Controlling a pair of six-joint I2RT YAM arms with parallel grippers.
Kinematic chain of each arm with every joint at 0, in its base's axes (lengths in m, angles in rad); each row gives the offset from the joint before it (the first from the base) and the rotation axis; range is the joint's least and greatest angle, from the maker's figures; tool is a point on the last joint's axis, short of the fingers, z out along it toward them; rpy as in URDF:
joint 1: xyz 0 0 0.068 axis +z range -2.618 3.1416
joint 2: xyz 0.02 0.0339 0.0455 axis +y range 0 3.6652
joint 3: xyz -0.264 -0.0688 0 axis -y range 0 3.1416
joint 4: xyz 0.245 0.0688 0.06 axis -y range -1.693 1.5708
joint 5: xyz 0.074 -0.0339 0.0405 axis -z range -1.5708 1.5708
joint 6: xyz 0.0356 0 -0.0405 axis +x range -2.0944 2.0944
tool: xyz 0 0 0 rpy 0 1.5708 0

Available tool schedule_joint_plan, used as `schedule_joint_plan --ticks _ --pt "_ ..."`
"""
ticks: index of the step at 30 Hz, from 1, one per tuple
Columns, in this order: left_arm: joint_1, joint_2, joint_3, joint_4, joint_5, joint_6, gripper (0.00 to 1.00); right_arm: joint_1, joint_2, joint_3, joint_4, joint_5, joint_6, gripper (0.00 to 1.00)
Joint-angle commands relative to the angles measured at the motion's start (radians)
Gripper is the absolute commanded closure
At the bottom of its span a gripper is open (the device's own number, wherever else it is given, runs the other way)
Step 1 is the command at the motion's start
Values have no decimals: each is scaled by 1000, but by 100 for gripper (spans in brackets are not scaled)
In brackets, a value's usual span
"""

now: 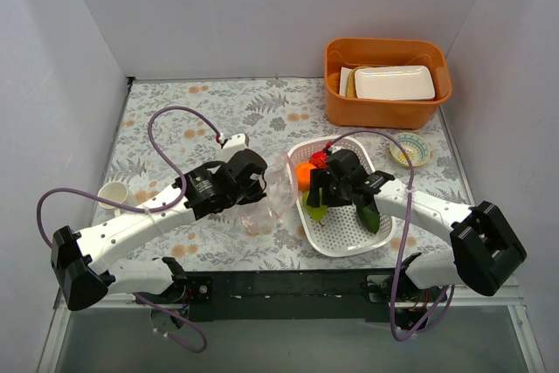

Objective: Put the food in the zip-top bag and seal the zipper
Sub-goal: Pick up the fake fruit from the bin.

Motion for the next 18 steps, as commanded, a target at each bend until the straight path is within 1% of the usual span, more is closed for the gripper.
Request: schedule_joint_plan --ticks 1,2,4,5,7,8,11,13,14,15,17,18 --pt "6 -7 7 -8 -3 9 100 -5 11 39 45 -34 -15 28" --pt "4 -4 9 -8 -6 12 100 -5 14 38 46 -33 -15 32" --pt "4 2 14 -9 -9 12 100 -5 14 33 48 -31 -20 37" --pt "5 2 15 -11 -12 9 100 -5 14 31 49 -33 -20 41" --pt "6 3 18 -11 -15 9 100 -5 13 25 51 -28 -21 47" --pt "4 3 20 -12 -17 9 100 -6 11 22 54 -33 -24 52" --pt "6 3 24 -15 -21 7 100 -6 5 16 59 -34 -24 52" --pt "6 5 24 -15 -20 7 100 -6 4 13 69 -42 -27 44" --pt "4 6 26 -15 -20 6 100 -6 4 13 69 -42 -27 28" --pt "4 6 26 -17 -20 7 100 -6 7 13 72 -41 -29 22" --pt "5 10 26 -18 -20 10 100 -8 11 14 77 -42 -31 13" --pt "6 10 26 -21 -23 9 100 -6 17 19 78 -42 -32 12"
